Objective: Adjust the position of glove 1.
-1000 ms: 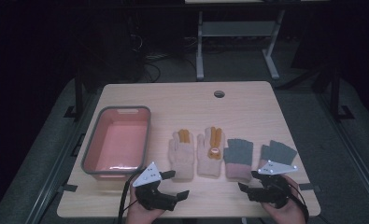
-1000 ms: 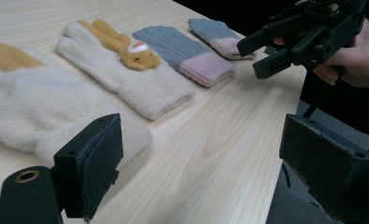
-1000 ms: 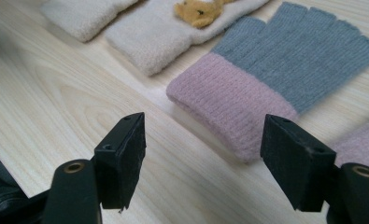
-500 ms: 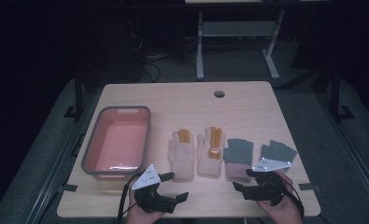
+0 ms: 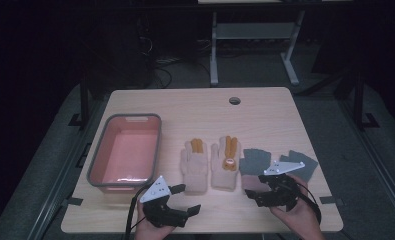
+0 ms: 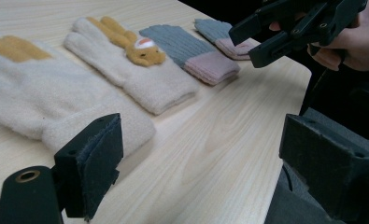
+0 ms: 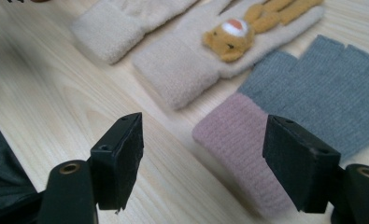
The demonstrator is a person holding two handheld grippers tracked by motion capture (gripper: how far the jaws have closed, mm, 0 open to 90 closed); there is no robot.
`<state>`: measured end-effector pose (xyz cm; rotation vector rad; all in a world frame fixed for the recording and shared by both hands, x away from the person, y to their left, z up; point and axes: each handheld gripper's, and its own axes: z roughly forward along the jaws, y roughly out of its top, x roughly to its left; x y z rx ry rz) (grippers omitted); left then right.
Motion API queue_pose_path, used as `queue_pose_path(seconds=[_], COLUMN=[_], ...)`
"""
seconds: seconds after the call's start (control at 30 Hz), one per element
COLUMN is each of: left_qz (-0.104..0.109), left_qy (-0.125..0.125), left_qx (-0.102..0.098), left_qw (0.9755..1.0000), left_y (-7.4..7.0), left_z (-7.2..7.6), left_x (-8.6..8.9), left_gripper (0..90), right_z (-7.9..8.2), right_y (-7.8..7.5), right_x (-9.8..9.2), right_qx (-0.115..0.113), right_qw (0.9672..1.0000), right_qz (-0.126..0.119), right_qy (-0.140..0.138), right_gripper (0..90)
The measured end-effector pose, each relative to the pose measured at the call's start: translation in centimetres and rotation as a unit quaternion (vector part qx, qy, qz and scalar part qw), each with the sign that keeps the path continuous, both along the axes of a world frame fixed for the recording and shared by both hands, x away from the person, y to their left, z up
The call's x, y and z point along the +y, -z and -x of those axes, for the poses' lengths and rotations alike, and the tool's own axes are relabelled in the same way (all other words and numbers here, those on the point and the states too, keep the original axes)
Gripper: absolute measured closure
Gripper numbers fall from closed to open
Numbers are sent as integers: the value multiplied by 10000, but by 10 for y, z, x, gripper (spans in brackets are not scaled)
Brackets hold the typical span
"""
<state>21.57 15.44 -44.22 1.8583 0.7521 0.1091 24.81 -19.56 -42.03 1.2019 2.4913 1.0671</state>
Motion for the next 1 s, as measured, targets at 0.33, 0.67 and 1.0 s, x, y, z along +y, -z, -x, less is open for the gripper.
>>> queue_pose_path(seconds=[0.33, 0.67, 1.0], left_qz=[87, 17, 39], left_qy=[-56, 28, 18], left_qx=[10, -31, 33], left_qw=[9999, 10000, 10000], left_y=[-2, -2, -1], left_z=[-3, -2, -2], left_x=[4, 3, 2], left_gripper=[136, 136, 137], right_z=[-9, -25, -40], right_y=[-17, -31, -38], right_x=[8, 20, 33], right_qx=[103, 111, 100], right_qw=[9998, 9992, 9983], right_qz=[111, 208, 332], right_qy=[-138, -322, -479], right_gripper=[289, 296, 302])
